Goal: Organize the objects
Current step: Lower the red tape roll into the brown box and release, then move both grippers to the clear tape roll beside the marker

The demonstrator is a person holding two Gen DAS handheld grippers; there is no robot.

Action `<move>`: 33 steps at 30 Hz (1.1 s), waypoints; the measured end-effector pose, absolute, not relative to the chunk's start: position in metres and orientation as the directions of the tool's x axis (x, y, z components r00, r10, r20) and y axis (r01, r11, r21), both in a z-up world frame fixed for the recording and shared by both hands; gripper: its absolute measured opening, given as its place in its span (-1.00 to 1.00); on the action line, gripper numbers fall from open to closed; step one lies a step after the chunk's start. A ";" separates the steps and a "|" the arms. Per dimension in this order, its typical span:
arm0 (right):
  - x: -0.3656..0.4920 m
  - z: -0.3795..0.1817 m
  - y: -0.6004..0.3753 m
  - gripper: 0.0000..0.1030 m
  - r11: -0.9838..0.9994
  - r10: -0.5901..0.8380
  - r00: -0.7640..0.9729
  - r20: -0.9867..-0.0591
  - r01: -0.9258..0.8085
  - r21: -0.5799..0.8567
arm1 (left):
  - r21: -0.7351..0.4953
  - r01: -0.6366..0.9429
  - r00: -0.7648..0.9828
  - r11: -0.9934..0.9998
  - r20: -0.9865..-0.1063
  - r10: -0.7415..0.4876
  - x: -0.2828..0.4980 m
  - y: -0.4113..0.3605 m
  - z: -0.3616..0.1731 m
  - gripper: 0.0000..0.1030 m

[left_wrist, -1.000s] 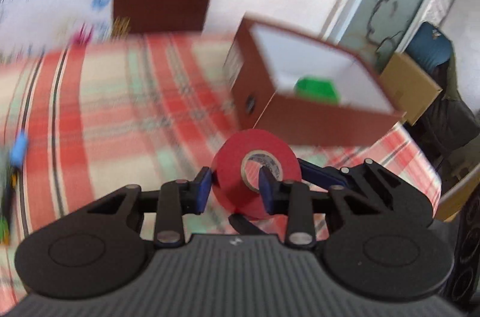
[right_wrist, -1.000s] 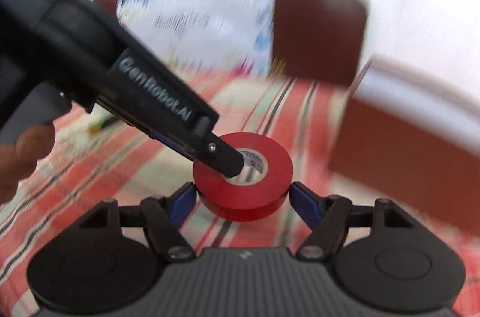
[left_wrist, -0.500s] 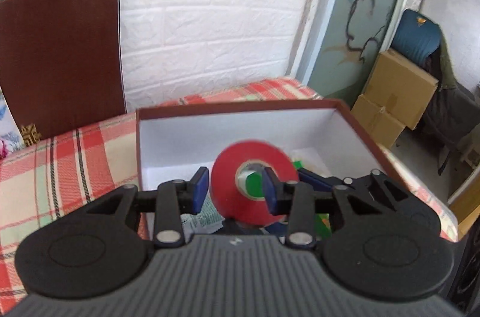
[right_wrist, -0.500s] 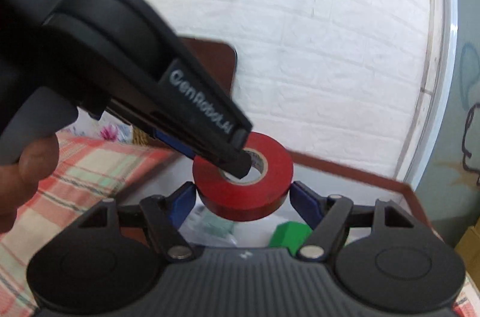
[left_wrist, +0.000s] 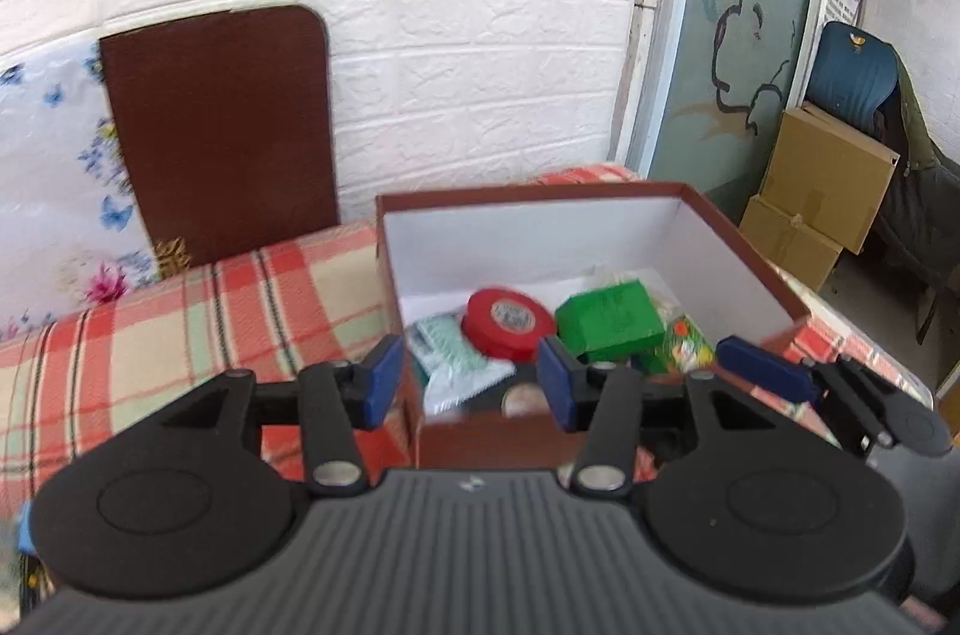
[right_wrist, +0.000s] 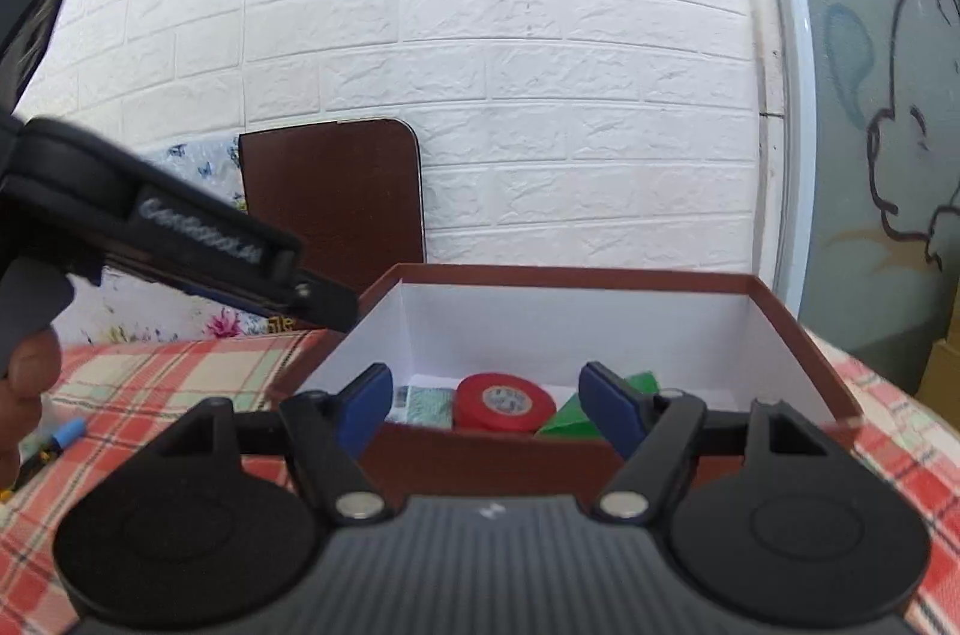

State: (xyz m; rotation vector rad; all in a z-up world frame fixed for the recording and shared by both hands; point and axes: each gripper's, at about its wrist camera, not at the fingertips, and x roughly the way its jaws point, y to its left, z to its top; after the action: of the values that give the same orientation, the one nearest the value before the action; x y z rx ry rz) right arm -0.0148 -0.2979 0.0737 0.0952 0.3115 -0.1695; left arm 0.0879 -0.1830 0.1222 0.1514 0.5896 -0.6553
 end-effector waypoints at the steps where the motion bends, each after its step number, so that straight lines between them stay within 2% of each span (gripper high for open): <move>1: -0.022 0.076 -0.301 0.39 0.981 -0.148 0.937 -0.318 0.180 0.075 | -0.045 0.607 0.635 0.793 -0.573 -0.519 0.083 -0.179 0.120 0.06; 11: -0.051 0.083 -0.300 0.39 0.971 -0.154 0.923 -0.351 0.207 0.117 | -0.037 0.499 0.654 0.866 -0.639 -0.404 0.050 -0.140 0.100 0.09; 17: -0.059 0.087 -0.306 0.39 0.947 -0.108 0.911 -0.397 0.217 0.239 | -0.018 0.403 0.722 0.915 -0.608 -0.330 0.037 -0.121 0.097 0.23; 21: -0.061 0.089 -0.308 0.39 0.931 -0.088 0.910 -0.405 0.220 0.292 | -0.006 0.333 0.771 0.943 -0.574 -0.276 0.031 -0.111 0.099 0.56; 22: -0.062 0.090 -0.308 0.39 0.931 -0.087 0.911 -0.402 0.218 0.293 | -0.009 0.317 0.781 0.948 -0.564 -0.267 0.030 -0.107 0.100 0.59; 33: -0.069 0.090 -0.292 0.41 0.934 -0.098 0.913 -0.397 0.221 0.280 | 0.022 0.312 0.770 0.950 -0.591 -0.240 0.033 -0.102 0.093 0.59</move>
State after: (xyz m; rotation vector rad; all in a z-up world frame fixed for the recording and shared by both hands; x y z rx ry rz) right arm -0.0692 -0.2925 0.0904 0.3266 0.3881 -0.1674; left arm 0.0327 -0.1021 0.0929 0.1210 0.6235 -0.3000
